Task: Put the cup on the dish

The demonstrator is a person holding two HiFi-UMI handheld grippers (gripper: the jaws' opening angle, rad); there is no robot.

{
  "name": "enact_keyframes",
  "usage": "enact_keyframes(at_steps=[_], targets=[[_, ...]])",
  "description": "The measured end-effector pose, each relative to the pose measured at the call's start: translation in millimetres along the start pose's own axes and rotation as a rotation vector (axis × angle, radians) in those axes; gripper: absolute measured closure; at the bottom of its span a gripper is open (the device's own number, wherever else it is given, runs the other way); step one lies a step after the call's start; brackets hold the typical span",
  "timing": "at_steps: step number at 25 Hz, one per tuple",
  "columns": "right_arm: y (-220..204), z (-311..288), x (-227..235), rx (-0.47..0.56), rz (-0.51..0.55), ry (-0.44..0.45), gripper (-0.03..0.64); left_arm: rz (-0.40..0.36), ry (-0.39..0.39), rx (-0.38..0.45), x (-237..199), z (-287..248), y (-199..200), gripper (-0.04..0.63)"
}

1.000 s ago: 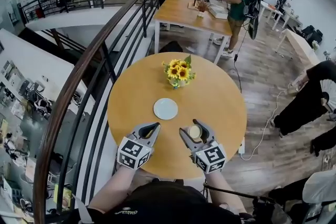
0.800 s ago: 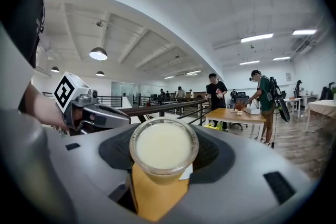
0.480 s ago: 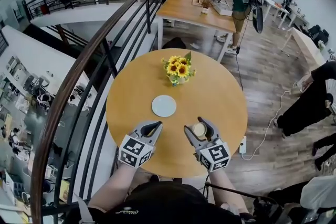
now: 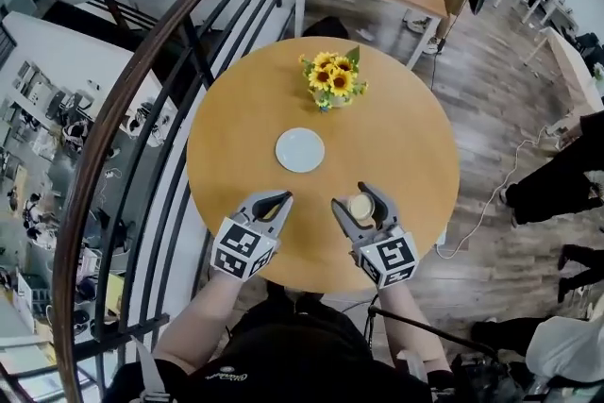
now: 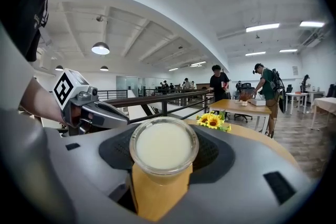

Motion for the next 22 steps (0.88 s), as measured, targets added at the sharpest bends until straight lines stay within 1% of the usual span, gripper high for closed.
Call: enact_keyframes(at_steps=[3, 7, 10, 14, 17, 22], targets=[[-19, -15, -1, -0.040, -0.012, 0.029, 0.360, 0.028, 0.011, -0.030, -3, -13, -17, 0.595], [-49, -40, 5, -0.110, -0.023, 0.063, 0.360, 0.064, -0.004, -0.082, -7, -40, -41, 0.595], [-69, -62, 13, -0.145, -0.024, 0.069, 0.360, 0.072, -0.011, -0.104, -16, -62, -56, 0.595], [-93, -80, 18, -0.176, -0.052, 0.079, 0.360, 0.096, -0.023, -0.127, -24, -83, -74, 0.595], [-101, -86, 21, -0.192, -0.059, 0.084, 0.360, 0.112, -0.029, -0.130, -28, -94, -77, 0.595], [-99, -98, 25, -0.191, -0.059, 0.088, 0.360, 0.114, -0.031, -0.130, -34, -104, -73, 0.595]])
Point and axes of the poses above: the fingertips, and each gripper's own axes: z backward along the fingers, x to its right, y out of its top, the point moved 5 cm from there along z, backward along the fingers, and after that the axes turned 12 degrees about -x, right-handed, at the moved point
